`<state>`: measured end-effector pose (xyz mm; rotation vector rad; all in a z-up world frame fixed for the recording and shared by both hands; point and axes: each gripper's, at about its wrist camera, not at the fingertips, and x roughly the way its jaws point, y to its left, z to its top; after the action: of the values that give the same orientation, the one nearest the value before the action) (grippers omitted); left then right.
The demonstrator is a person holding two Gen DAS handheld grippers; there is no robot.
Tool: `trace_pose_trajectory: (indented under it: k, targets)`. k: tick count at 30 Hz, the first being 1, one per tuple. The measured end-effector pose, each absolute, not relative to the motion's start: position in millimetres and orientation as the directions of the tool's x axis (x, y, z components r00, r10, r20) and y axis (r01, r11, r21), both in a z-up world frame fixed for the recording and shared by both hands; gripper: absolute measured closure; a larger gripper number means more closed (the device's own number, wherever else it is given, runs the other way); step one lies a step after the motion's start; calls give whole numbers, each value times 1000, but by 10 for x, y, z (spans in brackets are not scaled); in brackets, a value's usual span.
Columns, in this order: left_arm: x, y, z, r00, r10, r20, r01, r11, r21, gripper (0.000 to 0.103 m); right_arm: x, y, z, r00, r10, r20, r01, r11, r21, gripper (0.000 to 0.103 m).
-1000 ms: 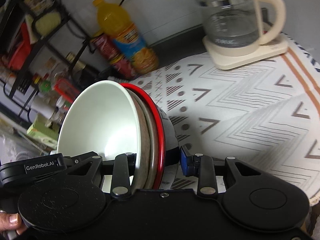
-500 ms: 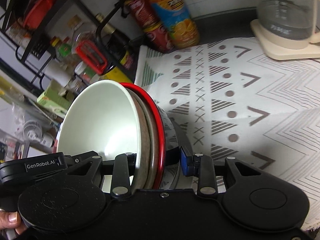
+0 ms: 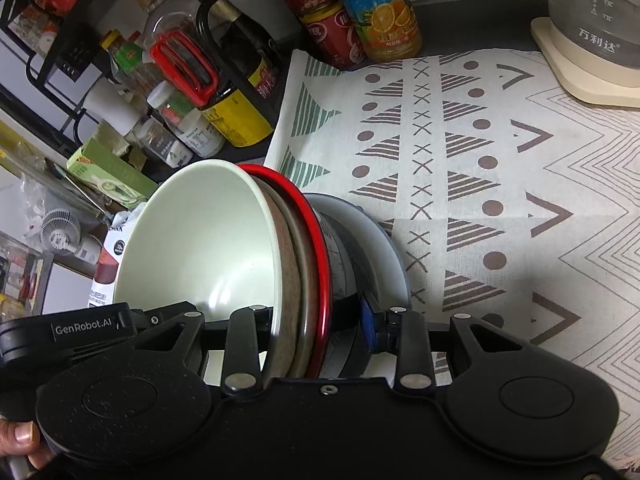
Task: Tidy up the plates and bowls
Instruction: 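Lift the red bowl stack and carry it over the plate stack, then lower the bowl stack onto the plates and open both grippers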
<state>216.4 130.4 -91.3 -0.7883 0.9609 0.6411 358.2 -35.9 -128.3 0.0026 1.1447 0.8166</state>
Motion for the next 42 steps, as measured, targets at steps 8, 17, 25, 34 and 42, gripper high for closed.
trace_pose_trajectory:
  k: [8,17,25,34,42]
  targets:
    - [2288,1338,-918,443,111,-889,-748,593,-298,74,3648,-397,-1350,145,570,-809,-538,732,419,67]
    - [2311,1317,-900,443,134,-886,-746,604,-281,70,3655,-467,-1292,149,635,-758,-535,696,479,52]
    - [2351,1254,-788,467,155,-871,-717,643,-270,29,3595,-626,-1118,227,636,-737,-527,717,456,17]
    - [2272,1010,-517,509,177,-842,-650,720,-242,15,3365,-1086,-925,359,625,-693,-469,763,445,0]
    - [2024,847,-331,523,198,-829,-632,743,-222,14,3029,-1426,-822,453,600,-659,-439,794,421,0]
